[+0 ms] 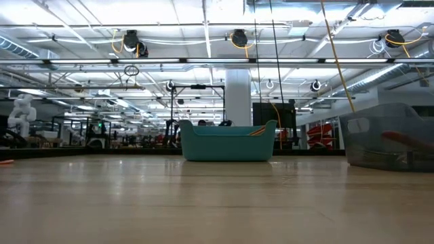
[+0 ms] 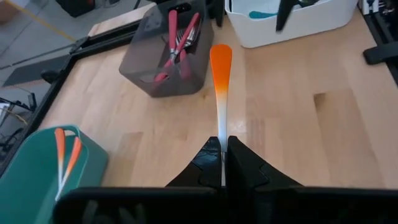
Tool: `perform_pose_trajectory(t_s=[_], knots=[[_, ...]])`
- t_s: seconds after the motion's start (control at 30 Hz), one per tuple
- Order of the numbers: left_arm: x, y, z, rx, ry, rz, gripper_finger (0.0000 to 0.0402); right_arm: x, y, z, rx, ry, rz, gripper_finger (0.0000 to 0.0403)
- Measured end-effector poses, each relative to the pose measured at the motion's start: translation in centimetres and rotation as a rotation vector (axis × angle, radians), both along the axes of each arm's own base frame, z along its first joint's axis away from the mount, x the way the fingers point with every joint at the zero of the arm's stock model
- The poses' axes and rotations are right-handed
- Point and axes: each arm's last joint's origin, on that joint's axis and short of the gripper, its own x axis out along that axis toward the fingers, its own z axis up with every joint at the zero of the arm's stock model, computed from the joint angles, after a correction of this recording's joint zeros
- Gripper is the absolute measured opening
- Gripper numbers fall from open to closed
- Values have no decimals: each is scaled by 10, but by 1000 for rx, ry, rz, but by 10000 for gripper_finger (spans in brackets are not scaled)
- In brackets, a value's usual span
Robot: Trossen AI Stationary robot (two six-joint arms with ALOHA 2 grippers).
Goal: Sort silverware by color (type)
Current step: Put the orange fork into the blue bin
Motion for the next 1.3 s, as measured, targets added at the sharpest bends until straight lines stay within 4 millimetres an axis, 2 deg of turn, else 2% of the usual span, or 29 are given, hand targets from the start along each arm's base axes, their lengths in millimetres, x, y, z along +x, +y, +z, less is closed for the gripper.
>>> perform_pose_trajectory(t_s=[0.2,0.4,0.63,0.93,1.17,1.3], knots=[[1,-2,2,3,-13,-26,8,13,-7,-7,-31,17,-29,231],[2,-1,2,1,-13,-25,8,22,-11,-13,-74,38,-27,221],[1,-1,1,-10,-9,-18,8,29,-10,-11,-65,8,-3,179],[1,-1,1,-14,-7,-14,8,29,-10,-11,-61,12,3,66],[1,-1,1,-39,-14,-2,13,29,-9,-11,-67,16,11,64],[1,-1,1,-90,-35,42,50,29,-9,-11,-63,13,5,64]])
